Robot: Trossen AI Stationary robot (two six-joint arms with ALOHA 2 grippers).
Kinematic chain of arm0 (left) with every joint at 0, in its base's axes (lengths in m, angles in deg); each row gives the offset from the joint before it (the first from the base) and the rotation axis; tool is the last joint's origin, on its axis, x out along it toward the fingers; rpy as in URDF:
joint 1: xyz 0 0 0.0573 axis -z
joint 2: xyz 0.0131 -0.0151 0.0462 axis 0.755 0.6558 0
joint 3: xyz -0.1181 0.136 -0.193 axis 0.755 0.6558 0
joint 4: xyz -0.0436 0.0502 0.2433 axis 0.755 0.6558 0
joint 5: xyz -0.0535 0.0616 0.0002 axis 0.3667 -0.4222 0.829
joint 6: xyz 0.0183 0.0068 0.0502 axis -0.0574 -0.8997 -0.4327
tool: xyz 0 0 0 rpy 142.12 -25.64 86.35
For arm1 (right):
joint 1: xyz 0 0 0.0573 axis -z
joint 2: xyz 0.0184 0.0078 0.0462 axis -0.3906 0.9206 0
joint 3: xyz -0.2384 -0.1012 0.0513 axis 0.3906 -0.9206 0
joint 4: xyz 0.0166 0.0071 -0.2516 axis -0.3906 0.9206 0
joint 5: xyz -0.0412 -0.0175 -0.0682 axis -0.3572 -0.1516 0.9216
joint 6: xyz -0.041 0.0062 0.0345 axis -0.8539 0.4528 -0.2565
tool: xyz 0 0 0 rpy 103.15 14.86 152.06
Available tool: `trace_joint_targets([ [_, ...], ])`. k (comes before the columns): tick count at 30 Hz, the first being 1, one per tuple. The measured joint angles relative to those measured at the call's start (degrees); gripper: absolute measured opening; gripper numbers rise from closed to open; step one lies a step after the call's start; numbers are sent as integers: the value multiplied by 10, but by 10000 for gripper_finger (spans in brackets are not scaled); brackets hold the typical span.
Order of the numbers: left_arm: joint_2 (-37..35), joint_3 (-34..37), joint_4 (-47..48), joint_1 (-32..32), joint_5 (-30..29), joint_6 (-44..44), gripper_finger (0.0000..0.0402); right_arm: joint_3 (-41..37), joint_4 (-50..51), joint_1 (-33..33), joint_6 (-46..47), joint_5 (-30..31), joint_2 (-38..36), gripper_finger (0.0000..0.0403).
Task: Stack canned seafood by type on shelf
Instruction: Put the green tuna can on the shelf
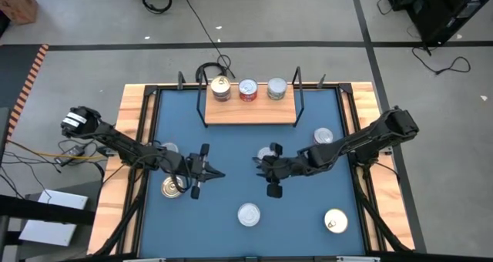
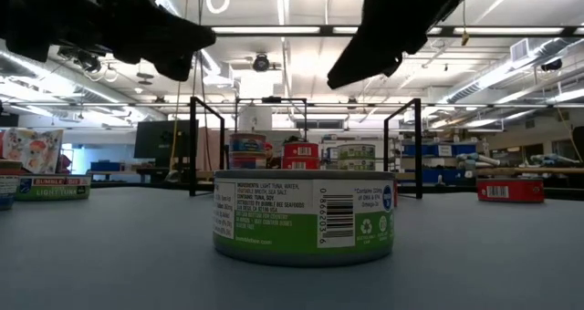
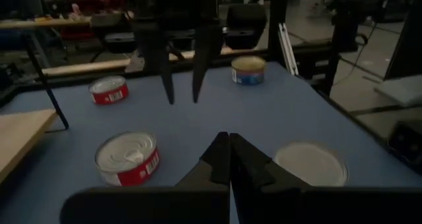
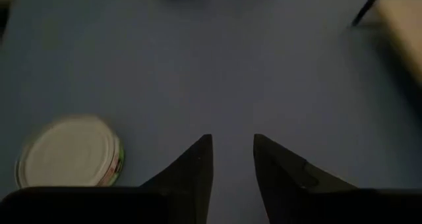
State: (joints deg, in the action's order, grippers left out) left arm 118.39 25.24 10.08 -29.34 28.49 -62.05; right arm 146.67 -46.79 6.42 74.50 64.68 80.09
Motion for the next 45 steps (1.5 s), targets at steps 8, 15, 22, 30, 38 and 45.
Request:
trace_joint_targets([
  [8, 1, 0, 60, 0, 10, 5, 3, 85, 64, -14, 47, -102, 100, 120],
  [15, 1, 0, 65, 0, 10, 6, 3, 155, 118, -21, 100, -149, 168, 118],
  [22, 1, 0, 67, 0, 10, -16, 3, 169, 103, -22, 159, -210, 211, 117],
  [30, 1, 0, 73, 0, 10, -21, 3, 168, 84, -22, 181, -241, 230, 99],
  [38, 1, 0, 86, 0, 10, -19, 3, 169, 100, -16, 163, -230, 225, 8],
  [45, 1, 0, 88, 0, 10, -18, 3, 169, 123, -13, 168, -195, 213, 7],
])
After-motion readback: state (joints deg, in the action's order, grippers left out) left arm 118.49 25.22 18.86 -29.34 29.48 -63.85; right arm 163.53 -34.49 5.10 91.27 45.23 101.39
